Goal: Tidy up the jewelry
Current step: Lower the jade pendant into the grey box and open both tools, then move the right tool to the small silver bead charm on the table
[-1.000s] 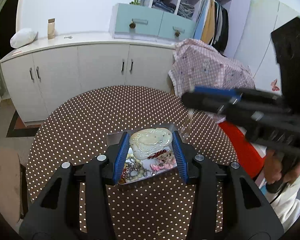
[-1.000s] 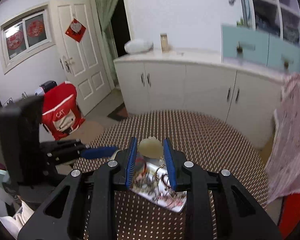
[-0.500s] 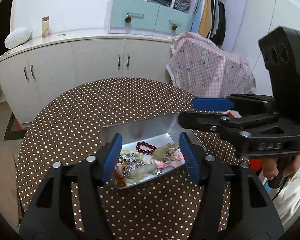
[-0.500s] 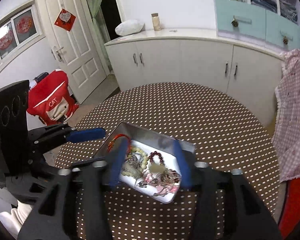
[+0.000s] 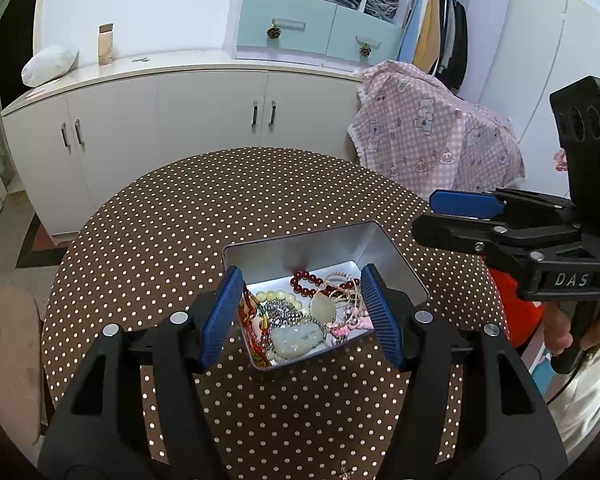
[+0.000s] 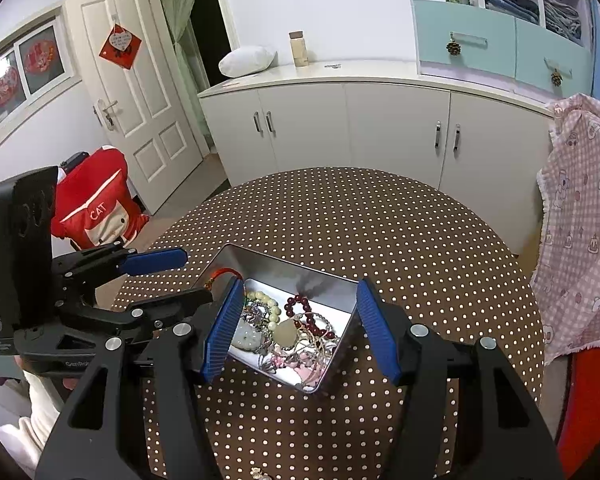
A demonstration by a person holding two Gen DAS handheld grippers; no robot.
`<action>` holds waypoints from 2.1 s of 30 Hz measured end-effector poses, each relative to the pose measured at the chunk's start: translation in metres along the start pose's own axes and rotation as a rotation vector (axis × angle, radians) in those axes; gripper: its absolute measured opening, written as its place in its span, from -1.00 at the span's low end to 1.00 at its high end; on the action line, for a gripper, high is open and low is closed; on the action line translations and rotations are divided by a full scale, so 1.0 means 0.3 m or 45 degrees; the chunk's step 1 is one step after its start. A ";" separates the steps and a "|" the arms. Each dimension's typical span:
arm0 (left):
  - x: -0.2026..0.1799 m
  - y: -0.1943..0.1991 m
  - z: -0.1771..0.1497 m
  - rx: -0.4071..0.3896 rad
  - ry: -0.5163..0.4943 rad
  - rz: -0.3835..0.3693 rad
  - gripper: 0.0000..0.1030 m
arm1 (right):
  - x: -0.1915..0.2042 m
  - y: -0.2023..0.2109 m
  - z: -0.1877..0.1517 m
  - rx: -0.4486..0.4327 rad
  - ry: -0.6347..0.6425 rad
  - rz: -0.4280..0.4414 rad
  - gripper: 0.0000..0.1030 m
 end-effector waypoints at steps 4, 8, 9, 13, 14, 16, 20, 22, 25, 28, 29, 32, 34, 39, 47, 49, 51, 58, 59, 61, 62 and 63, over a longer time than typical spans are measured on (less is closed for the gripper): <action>-0.021 0.040 -0.027 -0.008 -0.018 0.006 0.27 | 0.005 0.036 -0.040 -0.003 -0.002 -0.011 0.08; -0.050 0.092 -0.070 -0.020 -0.043 0.016 0.35 | 0.020 0.085 -0.098 -0.011 0.010 -0.020 0.12; -0.055 0.100 -0.080 -0.020 -0.044 0.017 0.35 | 0.025 0.096 -0.114 -0.014 0.011 -0.019 0.12; -0.076 0.139 -0.154 -0.005 -0.043 0.048 0.36 | 0.036 0.121 -0.175 -0.001 0.014 -0.015 0.15; -0.081 0.144 -0.174 0.003 -0.043 0.052 0.36 | 0.043 0.124 -0.188 0.005 0.018 -0.019 0.15; -0.090 0.150 -0.206 0.020 -0.049 0.067 0.36 | 0.058 0.132 -0.220 0.018 0.035 -0.020 0.15; -0.108 0.161 -0.269 0.048 -0.042 0.069 0.36 | 0.082 0.143 -0.284 0.041 0.045 -0.005 0.15; -0.111 0.168 -0.297 0.058 -0.033 0.073 0.36 | 0.093 0.148 -0.313 0.050 0.046 0.002 0.15; -0.117 0.177 -0.336 0.068 -0.021 0.078 0.36 | 0.101 0.150 -0.352 0.063 0.045 0.001 0.15; -0.117 0.185 -0.373 0.082 -0.018 0.083 0.36 | 0.103 0.144 -0.392 0.087 0.030 0.012 0.15; -0.116 0.189 -0.390 0.088 -0.016 0.087 0.36 | 0.102 0.142 -0.403 0.092 0.026 0.014 0.15; -0.112 0.198 -0.432 0.094 0.000 0.093 0.36 | 0.102 0.134 -0.446 0.106 0.026 0.007 0.15; -0.104 0.202 -0.455 0.098 0.017 0.088 0.35 | 0.104 0.127 -0.469 0.121 0.025 0.011 0.15; -0.103 0.211 -0.508 0.106 0.010 0.057 0.35 | 0.130 0.115 -0.518 0.138 0.079 -0.003 0.15; -0.127 0.188 -0.526 0.097 -0.045 0.036 0.01 | 0.142 0.078 -0.540 0.147 0.110 -0.017 0.15; -0.129 0.175 -0.521 0.092 -0.059 0.065 -0.20 | 0.144 0.073 -0.539 0.138 0.122 -0.022 0.14; -0.129 0.160 -0.509 0.094 -0.066 0.065 -0.32 | 0.149 0.063 -0.537 0.132 0.149 -0.037 0.05; -0.112 0.144 -0.491 0.093 -0.080 0.096 -0.72 | 0.156 0.041 -0.528 0.114 0.214 -0.055 -0.61; -0.107 0.145 -0.490 0.093 -0.080 0.095 -0.75 | 0.157 0.039 -0.526 0.113 0.217 -0.057 -0.70; -0.099 0.151 -0.493 0.091 -0.078 0.089 -0.76 | 0.149 0.037 -0.524 0.110 0.211 -0.053 -0.79; -0.100 0.152 -0.495 0.090 -0.083 0.091 -0.76 | 0.145 0.037 -0.523 0.109 0.204 -0.048 -0.81; -0.098 0.155 -0.496 0.089 -0.087 0.094 -0.77 | 0.143 0.038 -0.523 0.108 0.201 -0.043 -0.81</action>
Point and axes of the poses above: each gripper's, at about its wrist camera, not at the fingertips, and y roughly against the way its jaws point, x to its left, z to its top, the point moved 1 cm from there along -y, roughly the way its jaws point, and after that the axes turned 7 degrees about -x, right-handed, at the moved point
